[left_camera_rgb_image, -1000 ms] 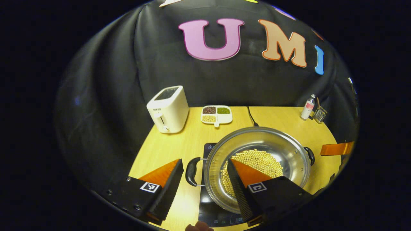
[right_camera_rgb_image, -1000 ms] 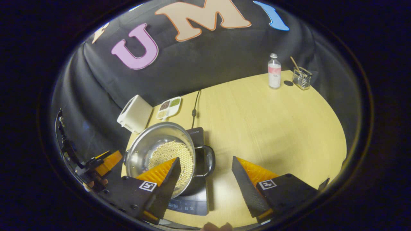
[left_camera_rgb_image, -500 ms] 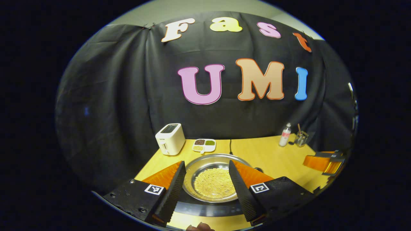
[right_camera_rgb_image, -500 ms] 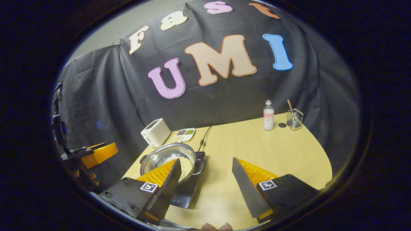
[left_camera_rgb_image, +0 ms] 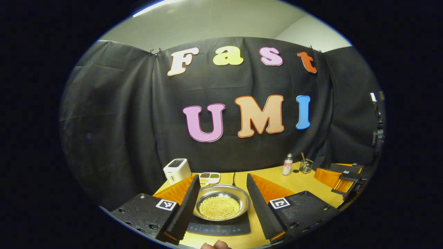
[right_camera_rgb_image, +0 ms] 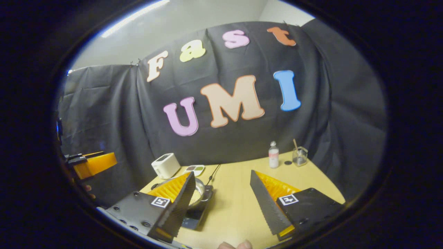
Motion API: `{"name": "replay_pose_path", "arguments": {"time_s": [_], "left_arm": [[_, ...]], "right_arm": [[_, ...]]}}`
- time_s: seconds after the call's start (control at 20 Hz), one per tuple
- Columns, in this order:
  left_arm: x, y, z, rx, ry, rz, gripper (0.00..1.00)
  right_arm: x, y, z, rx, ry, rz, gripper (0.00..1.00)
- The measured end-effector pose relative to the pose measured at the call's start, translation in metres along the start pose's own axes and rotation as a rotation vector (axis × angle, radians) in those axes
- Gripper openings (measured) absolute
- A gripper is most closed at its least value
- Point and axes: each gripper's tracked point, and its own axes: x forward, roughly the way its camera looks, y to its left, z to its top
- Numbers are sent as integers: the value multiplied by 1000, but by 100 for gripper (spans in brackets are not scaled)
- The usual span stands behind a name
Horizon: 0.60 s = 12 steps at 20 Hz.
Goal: First push the handle of the pot to place it horizontally, then grasp the pot with both hands and set it on the induction cooktop.
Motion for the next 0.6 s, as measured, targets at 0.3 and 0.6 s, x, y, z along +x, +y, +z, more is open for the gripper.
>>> {"name": "replay_pose_path", "arguments": {"time_s": [0.3,0.6], "left_arm": [[-49,-6,10,-43,-69,-61,84],[-83,-1,-9,-125,-62,-108,86]], "right_arm": [[-77,12,6,-174,-71,-41,97],[-136,21,-15,-268,-24,-67,93]]}}
